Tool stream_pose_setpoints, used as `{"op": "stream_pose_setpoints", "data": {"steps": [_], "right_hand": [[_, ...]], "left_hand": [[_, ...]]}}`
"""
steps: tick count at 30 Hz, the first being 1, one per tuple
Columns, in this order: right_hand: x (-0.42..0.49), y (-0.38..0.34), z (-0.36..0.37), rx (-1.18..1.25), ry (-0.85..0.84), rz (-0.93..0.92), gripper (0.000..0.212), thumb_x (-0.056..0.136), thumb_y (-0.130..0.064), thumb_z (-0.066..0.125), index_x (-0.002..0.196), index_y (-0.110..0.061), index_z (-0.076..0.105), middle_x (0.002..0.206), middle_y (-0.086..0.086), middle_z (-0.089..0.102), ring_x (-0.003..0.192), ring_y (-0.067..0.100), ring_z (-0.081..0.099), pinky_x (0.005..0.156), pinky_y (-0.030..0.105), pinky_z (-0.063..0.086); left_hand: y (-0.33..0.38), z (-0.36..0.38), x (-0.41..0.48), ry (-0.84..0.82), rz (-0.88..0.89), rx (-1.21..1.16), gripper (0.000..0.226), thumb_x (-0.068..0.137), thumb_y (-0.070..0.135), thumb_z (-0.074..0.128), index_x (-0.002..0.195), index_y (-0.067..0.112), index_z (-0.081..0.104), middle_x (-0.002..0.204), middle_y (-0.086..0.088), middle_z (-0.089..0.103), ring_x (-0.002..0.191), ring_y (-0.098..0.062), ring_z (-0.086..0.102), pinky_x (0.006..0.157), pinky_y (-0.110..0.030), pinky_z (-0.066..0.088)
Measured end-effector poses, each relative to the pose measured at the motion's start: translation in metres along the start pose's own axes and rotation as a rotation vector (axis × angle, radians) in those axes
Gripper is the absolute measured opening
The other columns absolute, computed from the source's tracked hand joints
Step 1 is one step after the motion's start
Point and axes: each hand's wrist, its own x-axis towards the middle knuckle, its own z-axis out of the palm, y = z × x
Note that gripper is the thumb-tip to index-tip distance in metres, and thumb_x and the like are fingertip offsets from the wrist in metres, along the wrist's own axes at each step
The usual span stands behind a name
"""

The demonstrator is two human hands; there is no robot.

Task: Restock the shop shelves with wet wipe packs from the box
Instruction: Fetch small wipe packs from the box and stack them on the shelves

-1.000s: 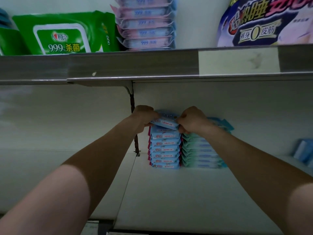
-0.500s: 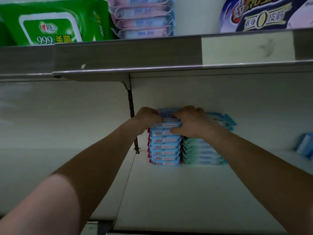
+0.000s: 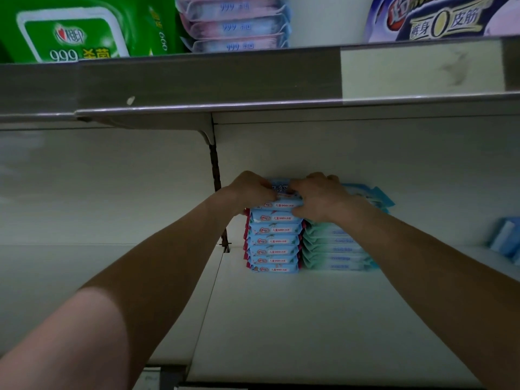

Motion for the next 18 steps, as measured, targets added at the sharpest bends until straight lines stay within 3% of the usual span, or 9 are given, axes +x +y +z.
{"op": "stream_pose_setpoints", "data": {"steps": [2,5,7,9,11,13,15,17,18], "right_hand": [[0.0,0.0,-0.005,-0.023,-0.033,-0.003,0.048,0.089,-0.032,0.058,0.135,-0.026,0.048,0.125,0.006,0.055,0.121,0.026,0.042,0.105,0.043,0.029],[0.001,-0.001,-0.005,-0.045,-0.001,-0.024,0.043,0.09,-0.031,0.056,0.132,-0.03,0.053,0.121,0.005,0.056,0.12,0.025,0.041,0.104,0.042,0.028],[0.0,-0.003,-0.001,-0.038,0.024,-0.029,0.04,0.091,-0.029,0.055,0.131,-0.029,0.054,0.12,0.005,0.056,0.12,0.024,0.041,0.103,0.041,0.028],[-0.001,-0.006,0.0,-0.042,0.026,-0.023,0.039,0.092,-0.028,0.054,0.131,-0.028,0.055,0.121,0.005,0.056,0.122,0.024,0.039,0.104,0.041,0.028],[-0.003,-0.007,-0.001,-0.077,0.018,-0.019,0.039,0.093,-0.029,0.054,0.131,-0.028,0.054,0.124,0.005,0.054,0.127,0.024,0.034,0.106,0.042,0.025],[-0.005,-0.008,-0.004,-0.128,0.029,-0.021,0.039,0.092,-0.032,0.055,0.131,-0.028,0.054,0.127,0.007,0.051,0.127,0.025,0.033,0.106,0.042,0.025],[-0.007,-0.009,-0.005,-0.144,0.073,-0.038,0.041,0.091,-0.033,0.056,0.131,-0.026,0.054,0.128,0.008,0.047,0.124,0.026,0.036,0.102,0.041,0.028],[-0.01,-0.011,-0.004,-0.117,0.114,-0.054,0.04,0.091,-0.03,0.056,0.13,-0.023,0.055,0.126,0.008,0.047,0.121,0.026,0.037,0.099,0.038,0.029],[-0.011,-0.012,-0.003,-0.096,0.128,-0.055,0.039,0.091,-0.029,0.055,0.13,-0.022,0.055,0.125,0.008,0.048,0.12,0.026,0.038,0.097,0.037,0.03]], "left_hand": [[-0.002,-0.001,-0.001,-0.003,-0.022,-0.039,0.013,0.092,0.015,0.06,0.105,0.011,0.062,0.087,-0.007,0.062,0.078,-0.018,0.061,0.075,-0.032,0.054],[-0.007,-0.002,0.0,-0.001,-0.023,-0.046,0.001,0.094,0.018,0.057,0.095,0.017,0.058,0.08,-0.003,0.06,0.07,-0.013,0.058,0.074,-0.03,0.053],[-0.008,-0.003,0.0,-0.001,-0.01,-0.001,0.004,0.095,0.018,0.055,0.099,0.018,0.055,0.079,-0.002,0.058,0.069,-0.011,0.055,0.067,-0.024,0.051],[-0.007,-0.002,0.0,0.014,0.017,0.068,0.005,0.096,0.018,0.054,0.1,0.016,0.056,0.075,-0.001,0.056,0.063,-0.009,0.052,0.05,-0.014,0.045],[-0.004,-0.001,0.0,0.016,0.046,0.149,0.014,0.095,0.022,0.055,0.089,0.01,0.06,0.072,-0.001,0.054,0.059,-0.008,0.05,0.044,-0.013,0.038],[0.0,-0.001,-0.002,-0.013,0.077,0.256,0.026,0.093,0.029,0.057,0.077,0.009,0.06,0.073,-0.002,0.057,0.062,-0.011,0.054,0.05,-0.018,0.04],[0.002,-0.002,-0.006,-0.055,0.12,0.301,0.023,0.091,0.028,0.06,0.099,0.008,0.067,0.094,-0.008,0.065,0.083,-0.02,0.064,0.07,-0.028,0.051],[-0.001,-0.003,-0.01,-0.072,0.134,0.338,0.04,0.089,0.019,0.065,0.126,0.005,0.059,0.117,-0.013,0.064,0.104,-0.027,0.063,0.088,-0.035,0.052],[-0.003,-0.003,-0.011,-0.073,0.137,0.353,0.045,0.088,0.015,0.065,0.131,0.004,0.055,0.122,-0.015,0.062,0.106,-0.029,0.062,0.09,-0.037,0.052]]}}
